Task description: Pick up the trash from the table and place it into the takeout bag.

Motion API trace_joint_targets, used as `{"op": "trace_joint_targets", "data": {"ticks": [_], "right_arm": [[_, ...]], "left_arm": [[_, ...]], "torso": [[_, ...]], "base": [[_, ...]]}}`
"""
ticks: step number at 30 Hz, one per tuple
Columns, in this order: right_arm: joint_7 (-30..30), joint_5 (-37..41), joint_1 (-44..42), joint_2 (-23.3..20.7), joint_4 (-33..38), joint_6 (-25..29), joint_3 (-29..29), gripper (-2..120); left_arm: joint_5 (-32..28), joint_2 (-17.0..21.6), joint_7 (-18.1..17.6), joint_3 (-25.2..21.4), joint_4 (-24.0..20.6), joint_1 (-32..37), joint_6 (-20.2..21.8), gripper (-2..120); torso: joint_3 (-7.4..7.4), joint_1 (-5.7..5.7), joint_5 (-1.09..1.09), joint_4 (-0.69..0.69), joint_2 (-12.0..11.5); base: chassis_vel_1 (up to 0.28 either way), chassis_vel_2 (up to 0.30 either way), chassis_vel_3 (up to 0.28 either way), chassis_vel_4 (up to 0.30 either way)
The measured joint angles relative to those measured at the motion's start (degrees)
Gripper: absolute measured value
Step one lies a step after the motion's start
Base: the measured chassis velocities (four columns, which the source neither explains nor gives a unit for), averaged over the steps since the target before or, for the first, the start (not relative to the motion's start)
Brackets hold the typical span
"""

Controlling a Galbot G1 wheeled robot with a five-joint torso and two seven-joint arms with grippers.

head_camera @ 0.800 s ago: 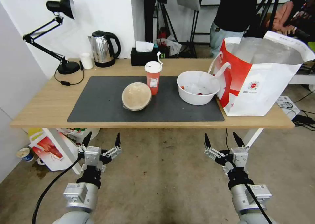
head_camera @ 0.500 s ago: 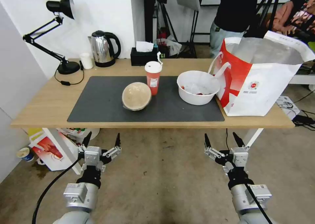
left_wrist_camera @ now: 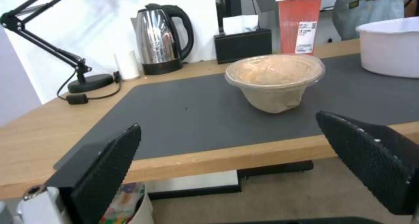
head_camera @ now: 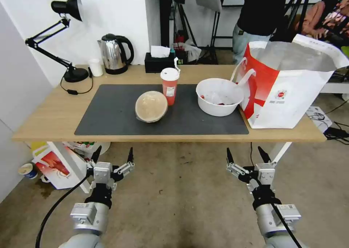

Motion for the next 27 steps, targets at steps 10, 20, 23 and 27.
{"op": "trace_joint_targets", "data": {"ticks": [10,20,23,27], "right_arm": [[3.2,1.7,1.5,-3.0,1.6,-5.0,-1.6,100],[14.1,7.5,6.4,-12.8,7.0,-21.5,-6.9,100],[17.3,9.2,7.8,-15.6,8.6,-26.3,-8.4,100],[19.3,10.2,8.7,-17.4,9.6,-29.3,-9.4,100]], "left_arm": [[0.0,0.0,0.0,0.0,0.0,0.0,0.0,100],[0.0,0.0,0.0,0.0,0.0,0.0,0.0,100],[0.0,0.0,0.0,0.0,0.0,0.0,0.0,100],[0.0,0.0,0.0,0.0,0.0,0.0,0.0,100]], "torso": [[0.00,0.00,0.00,0.01,0.0],[0.00,0.00,0.01,0.00,0.0],[0.00,0.00,0.01,0.00,0.0],[0.00,0.00,0.01,0.00,0.0]], "base": [[0.000,0.000,0.000,0.000],[0.000,0.000,0.000,0.000],[0.000,0.000,0.000,0.000],[0.000,0.000,0.000,0.000]]}}
